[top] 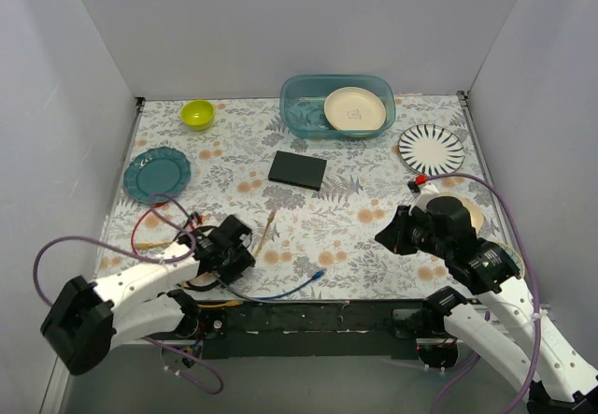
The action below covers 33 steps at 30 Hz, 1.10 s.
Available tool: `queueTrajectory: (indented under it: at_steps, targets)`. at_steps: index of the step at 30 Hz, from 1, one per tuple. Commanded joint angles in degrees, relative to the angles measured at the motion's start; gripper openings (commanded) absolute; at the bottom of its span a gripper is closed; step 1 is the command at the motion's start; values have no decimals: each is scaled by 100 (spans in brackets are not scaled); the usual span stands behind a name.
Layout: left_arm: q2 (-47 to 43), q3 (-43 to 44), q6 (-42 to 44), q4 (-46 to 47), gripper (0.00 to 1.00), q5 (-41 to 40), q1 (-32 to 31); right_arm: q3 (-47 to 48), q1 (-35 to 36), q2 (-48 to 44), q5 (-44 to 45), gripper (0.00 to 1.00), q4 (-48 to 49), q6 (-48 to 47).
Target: Pull the plug from the switch port
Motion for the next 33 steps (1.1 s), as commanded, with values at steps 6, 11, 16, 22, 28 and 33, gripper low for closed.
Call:
queueTrajectory:
  at_steps: [6,11,16,22,28,33]
  targets:
    - [-703,-105,-1117,-1558,43,-812,1460,-149,139,-127,-362,16,-90,6]
    - [8,1597,-641,-1900,44,-1506,1531,149,235,14,-47,16,-116,-161]
    - [580,3338,-89,-2016,59,-2323,1531,396,253,338,182,18,164,-267]
    - [2062,4413,1564,222,56,-1562,1522,475,279,1233,446,19,866,-275]
    - [3813,5482,1734,912,53,-1050,1785,879,253,2699,771,2,1639,-223]
    - [4676,5652,1215,1113,48,-725,2594,1502,16,4125,789,1,2353,-109]
